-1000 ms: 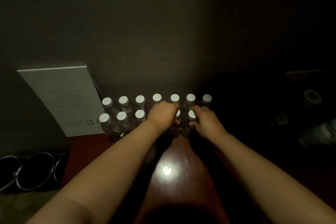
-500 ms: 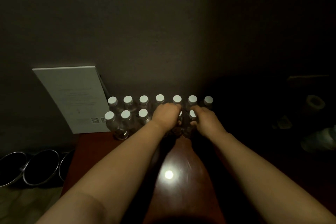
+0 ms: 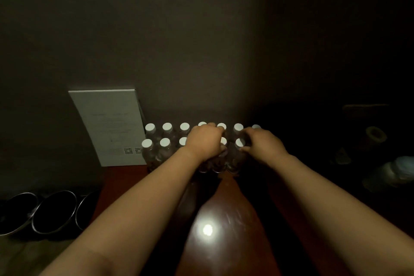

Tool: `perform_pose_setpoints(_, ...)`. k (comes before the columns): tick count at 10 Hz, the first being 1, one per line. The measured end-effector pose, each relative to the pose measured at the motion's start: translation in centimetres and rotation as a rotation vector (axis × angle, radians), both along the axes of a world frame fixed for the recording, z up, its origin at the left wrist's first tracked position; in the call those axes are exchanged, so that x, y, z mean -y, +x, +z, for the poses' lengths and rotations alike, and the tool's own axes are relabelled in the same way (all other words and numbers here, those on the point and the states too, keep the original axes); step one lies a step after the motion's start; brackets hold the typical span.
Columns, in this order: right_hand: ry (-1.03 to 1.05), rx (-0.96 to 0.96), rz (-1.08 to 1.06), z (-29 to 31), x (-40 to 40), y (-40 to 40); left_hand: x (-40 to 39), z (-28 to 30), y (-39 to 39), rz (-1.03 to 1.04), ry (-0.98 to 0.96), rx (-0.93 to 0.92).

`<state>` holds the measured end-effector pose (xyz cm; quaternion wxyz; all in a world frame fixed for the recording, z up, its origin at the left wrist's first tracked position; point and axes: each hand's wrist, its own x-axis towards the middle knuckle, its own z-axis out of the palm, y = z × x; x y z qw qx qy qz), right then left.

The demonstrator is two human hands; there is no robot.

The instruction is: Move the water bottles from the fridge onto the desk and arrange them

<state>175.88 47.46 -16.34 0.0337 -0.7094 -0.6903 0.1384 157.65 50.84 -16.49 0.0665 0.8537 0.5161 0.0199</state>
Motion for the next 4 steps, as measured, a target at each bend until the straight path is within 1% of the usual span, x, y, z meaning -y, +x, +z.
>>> perform_pose_setpoints(1, 0.026, 0.01, 0.022, 3.3, 1.3, -1.0, 1.7, 3.5, -1.8, -0.021, 0.008, 0.044)
perform_pose_setpoints(2, 0.009, 0.006, 0.037, 6.9, 3.2, -2.6, 3.9, 7.2, -4.0, -0.046, 0.022, 0.042)
perform_pose_setpoints(4, 0.056, -0.035, 0.093, 12.4, 9.2, -8.7, 9.7, 13.2, -10.5, -0.076, 0.099, 0.083)
